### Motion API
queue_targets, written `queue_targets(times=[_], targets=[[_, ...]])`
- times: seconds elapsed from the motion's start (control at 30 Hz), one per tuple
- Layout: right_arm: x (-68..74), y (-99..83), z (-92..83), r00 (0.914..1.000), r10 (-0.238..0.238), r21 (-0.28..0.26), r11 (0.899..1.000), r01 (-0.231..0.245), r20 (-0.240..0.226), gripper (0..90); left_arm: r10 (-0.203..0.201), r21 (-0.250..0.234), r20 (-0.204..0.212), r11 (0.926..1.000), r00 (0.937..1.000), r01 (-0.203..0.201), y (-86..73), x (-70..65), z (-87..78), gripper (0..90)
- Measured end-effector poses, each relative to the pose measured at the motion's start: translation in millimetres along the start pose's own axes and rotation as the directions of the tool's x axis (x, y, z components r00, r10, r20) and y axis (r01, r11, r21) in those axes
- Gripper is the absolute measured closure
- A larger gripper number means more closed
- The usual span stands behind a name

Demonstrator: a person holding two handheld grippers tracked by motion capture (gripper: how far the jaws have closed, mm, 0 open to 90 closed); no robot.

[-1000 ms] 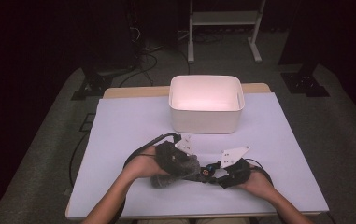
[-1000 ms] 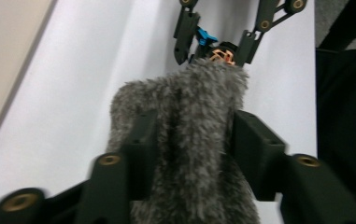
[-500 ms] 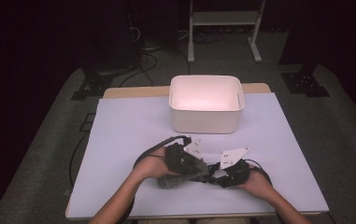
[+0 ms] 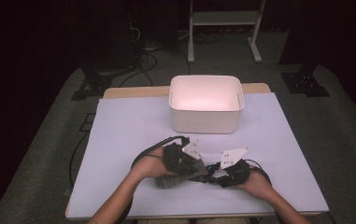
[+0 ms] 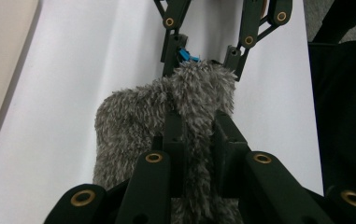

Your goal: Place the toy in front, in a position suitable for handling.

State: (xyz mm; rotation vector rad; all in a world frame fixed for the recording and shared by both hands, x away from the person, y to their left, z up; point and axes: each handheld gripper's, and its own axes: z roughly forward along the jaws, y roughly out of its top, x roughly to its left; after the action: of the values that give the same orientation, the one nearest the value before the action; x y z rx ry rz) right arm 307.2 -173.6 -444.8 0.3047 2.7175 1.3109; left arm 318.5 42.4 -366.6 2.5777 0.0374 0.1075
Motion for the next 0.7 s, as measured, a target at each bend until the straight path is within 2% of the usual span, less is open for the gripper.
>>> queue_targets(times=[0.07,0.17,0.2,0.3,0.37,0.53,0.63,0.7], targets=[[0.0,0.1,0.3,1.0,-0.005,0.0,1.0,0.005,0.001,56.7,0.003,0.003,0.003,1.0,1.0,-0.003,2.0,0.0,0.8,78.4],[0.3,0.1,0.4,1.0,-0.006,-0.001,1.0,0.006,0.002,56.8,0.031,-0.006,0.021,0.9995,0.9993,-0.03,16.8,-0.1,8.6,78.4],[0.5,0.0,0.4,1.0,-0.008,-0.001,1.0,0.008,0.005,56.7,0.031,-0.006,0.021,0.9995,0.9993,-0.03,16.8,-0.1,8.6,78.4],[0.7,-0.5,0.5,1.0,-0.004,-0.006,1.0,0.004,0.003,56.7,0.053,-0.016,0.042,0.9985,0.9977,-0.052,33.6,-1.6,20.1,78.3],[0.7,-0.8,0.5,1.0,-0.006,-0.007,1.0,0.006,0.003,56.7,0.062,-0.005,0.049,0.9981,0.9969,-0.062,37.0,-1.9,24.1,78.3],[1.1,-0.7,0.6,1.0,-0.007,-0.006,1.0,0.007,0.005,56.7,0.055,-0.007,0.041,0.9985,0.9976,-0.055,30.2,-0.8,19.9,78.2],[1.6,-0.4,0.6,0.9998,-0.016,-0.003,1.0,0.016,0.011,56.8,0.026,-0.024,0.039,0.9994,0.9989,-0.025,10.3,0.4,8.6,78.0],[1.8,-0.4,0.6,0.9998,-0.016,-0.002,1.0,0.016,0.01,56.8,0.018,-0.024,0.034,0.9996,0.9993,-0.018,4.3,1.0,5.1,78.0]])
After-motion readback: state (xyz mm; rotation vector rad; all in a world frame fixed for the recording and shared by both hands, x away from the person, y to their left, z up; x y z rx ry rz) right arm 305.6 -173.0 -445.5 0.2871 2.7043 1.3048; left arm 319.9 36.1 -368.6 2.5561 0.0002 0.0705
